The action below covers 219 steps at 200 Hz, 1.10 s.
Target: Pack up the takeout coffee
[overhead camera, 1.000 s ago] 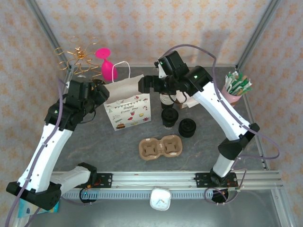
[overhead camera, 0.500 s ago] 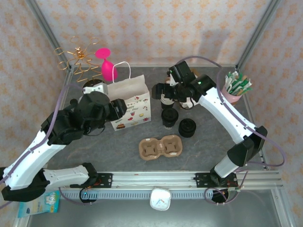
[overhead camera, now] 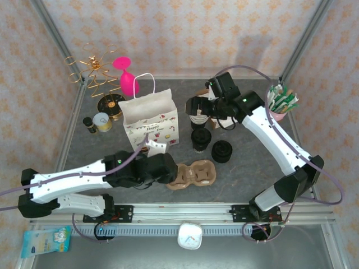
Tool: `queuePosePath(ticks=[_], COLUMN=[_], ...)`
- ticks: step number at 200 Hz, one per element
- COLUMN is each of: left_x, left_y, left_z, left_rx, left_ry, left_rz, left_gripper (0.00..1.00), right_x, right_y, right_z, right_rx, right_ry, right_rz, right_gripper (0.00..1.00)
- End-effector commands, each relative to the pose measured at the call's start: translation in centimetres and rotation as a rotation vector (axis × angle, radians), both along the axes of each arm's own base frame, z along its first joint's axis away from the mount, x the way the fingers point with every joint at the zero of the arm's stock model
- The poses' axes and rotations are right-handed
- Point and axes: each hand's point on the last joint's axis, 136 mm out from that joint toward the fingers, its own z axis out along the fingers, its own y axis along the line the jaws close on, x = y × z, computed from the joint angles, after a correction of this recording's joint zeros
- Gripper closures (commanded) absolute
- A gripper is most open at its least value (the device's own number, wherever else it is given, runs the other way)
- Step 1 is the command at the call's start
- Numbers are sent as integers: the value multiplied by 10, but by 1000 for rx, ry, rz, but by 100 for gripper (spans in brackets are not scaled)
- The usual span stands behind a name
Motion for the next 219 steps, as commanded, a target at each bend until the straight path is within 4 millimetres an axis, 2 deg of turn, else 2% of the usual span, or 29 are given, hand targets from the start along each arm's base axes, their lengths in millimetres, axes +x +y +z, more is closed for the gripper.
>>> queuePosePath(ticks=[1, 16, 49, 60, 85, 116, 127, 145, 171, 193, 219], left_x=[-1, 8, 27, 33, 41, 43, 41, 38, 32, 25, 18], left_y=[-1, 7, 9, 6, 11, 34, 39, 61, 96, 134, 164], left_z=[-26, -44, -71, -75, -95, -128, -134, -144, -146, -134, -118], left_rx=[-16, 10, -89, -105, -2, 155, 179, 256, 336, 398, 423], left_ry=[40, 44, 68, 61, 66, 95, 95, 101, 101, 69, 36], left_rz=[80, 162, 279, 284, 298, 356, 360, 404, 490, 603, 687], left_gripper=[32, 30, 28, 28, 27, 27, 26, 26, 26, 25, 25], right_x=[1, 1, 1, 1, 2, 1, 2, 2, 4, 4, 4], right_y=[-1, -2, 1, 1, 1, 0, -1, -1, -1, 1, 2], right_z=[11, 13, 19, 20, 23, 23, 23, 23, 22, 22, 21], right_rx=[19, 22, 58, 61, 75, 78, 73, 70, 72, 76, 79], right_ry=[-48, -56, -74, -78, -91, -94, -95, -100, -98, -97, -92], right_rz=[14, 14, 27, 29, 32, 42, 40, 41, 42, 44, 49], right_gripper=[0, 0, 0, 0, 0, 0, 0, 0, 0, 0, 0])
